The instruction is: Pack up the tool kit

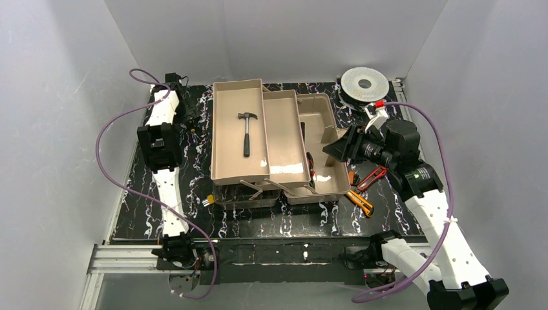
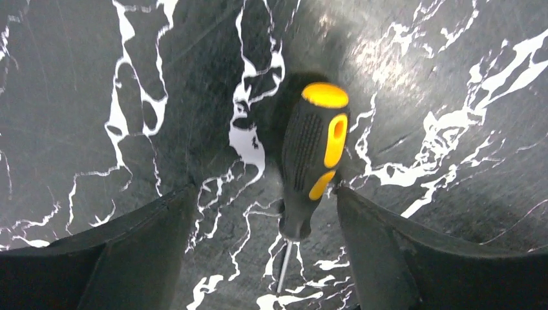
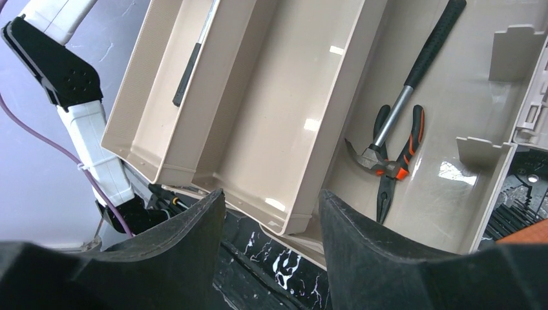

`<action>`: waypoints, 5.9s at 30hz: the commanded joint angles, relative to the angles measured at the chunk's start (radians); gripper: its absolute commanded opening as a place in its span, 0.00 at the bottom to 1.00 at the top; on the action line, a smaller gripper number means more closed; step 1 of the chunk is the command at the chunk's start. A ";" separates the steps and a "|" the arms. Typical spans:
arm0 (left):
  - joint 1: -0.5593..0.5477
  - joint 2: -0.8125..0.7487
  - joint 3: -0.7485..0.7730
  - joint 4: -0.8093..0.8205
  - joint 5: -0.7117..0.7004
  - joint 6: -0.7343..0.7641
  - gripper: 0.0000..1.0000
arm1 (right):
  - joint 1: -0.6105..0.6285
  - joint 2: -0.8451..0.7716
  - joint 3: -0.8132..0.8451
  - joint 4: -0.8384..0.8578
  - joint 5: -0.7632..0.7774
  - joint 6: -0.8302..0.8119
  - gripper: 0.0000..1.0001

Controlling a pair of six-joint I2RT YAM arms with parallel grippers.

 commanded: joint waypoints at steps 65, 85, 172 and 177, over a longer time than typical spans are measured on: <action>-0.775 -0.634 -0.137 0.022 0.170 -0.194 0.00 | 0.002 0.145 0.052 0.101 0.052 0.037 0.58; -0.791 -0.758 -0.105 -0.053 0.129 -0.107 0.98 | -0.001 0.114 0.036 -0.165 0.454 0.000 0.79; 0.174 -1.192 -1.394 0.377 0.644 -0.305 0.93 | -0.166 0.561 0.098 -0.207 0.814 0.549 0.75; 0.173 -1.230 -1.428 0.394 0.628 -0.325 0.95 | -0.169 0.663 0.141 -0.205 0.814 0.519 0.74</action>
